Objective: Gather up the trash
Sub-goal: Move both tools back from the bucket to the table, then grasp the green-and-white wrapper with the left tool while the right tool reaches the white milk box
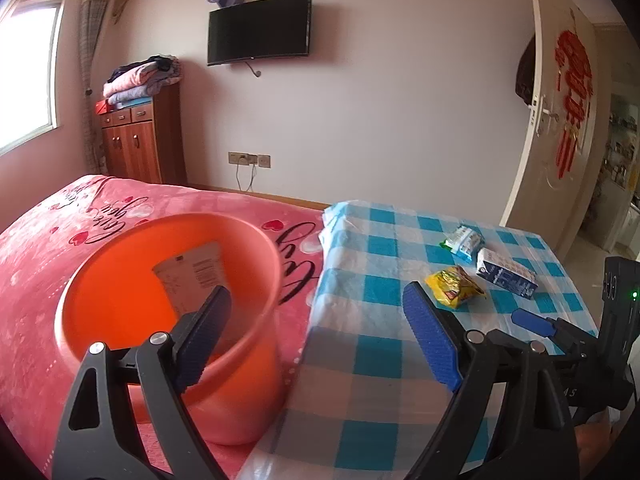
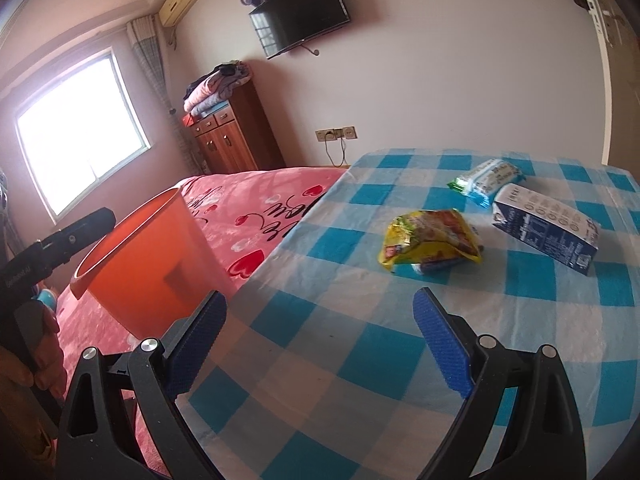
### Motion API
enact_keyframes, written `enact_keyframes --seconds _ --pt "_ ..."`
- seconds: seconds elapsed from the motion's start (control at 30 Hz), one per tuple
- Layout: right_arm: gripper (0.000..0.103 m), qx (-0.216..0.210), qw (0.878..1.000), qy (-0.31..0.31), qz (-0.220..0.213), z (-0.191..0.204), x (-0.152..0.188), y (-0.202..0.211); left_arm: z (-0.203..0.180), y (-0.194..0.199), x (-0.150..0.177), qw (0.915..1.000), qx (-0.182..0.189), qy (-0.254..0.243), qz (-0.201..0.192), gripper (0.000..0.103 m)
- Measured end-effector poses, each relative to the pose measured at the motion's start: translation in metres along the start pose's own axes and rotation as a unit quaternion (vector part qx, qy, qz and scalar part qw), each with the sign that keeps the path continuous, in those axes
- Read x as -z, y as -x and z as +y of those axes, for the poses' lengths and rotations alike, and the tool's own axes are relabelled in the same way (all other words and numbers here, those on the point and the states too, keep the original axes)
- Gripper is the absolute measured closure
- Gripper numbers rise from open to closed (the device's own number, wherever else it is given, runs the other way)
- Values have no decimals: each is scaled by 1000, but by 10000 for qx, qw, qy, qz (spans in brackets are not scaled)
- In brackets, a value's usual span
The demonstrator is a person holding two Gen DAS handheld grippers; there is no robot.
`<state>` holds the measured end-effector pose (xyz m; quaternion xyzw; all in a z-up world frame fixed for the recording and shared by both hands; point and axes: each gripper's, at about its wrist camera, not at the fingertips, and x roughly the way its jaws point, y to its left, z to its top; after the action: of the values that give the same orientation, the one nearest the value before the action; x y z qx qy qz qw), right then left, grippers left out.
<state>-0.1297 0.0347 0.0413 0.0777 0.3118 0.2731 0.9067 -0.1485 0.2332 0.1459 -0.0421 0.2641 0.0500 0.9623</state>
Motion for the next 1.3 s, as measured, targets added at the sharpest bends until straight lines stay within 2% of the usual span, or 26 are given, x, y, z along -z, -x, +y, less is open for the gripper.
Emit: enact_keyframes --seconds 0.4,0.77,0.9,1.13,1.3 --pt "10 140 9989 -414 -146 -50 2 15 -49 -23 -1 9988 222 -400 198 15" --pt "10 508 9939 -917 -332 -112 0 33 -114 -70 -16 9931 631 -908 379 15" --pt "10 594 9909 -1155 -366 -135 1 38 -145 -106 -31 9883 873 -1135 523 15" --pt "10 635 9855 -1518 -409 -169 1 46 -202 -194 -53 9770 1319 -1332 1017 15" --pt "10 547 9828 -1715 -404 -185 0 48 -227 -253 -60 9690 1645 -1158 1435 15"
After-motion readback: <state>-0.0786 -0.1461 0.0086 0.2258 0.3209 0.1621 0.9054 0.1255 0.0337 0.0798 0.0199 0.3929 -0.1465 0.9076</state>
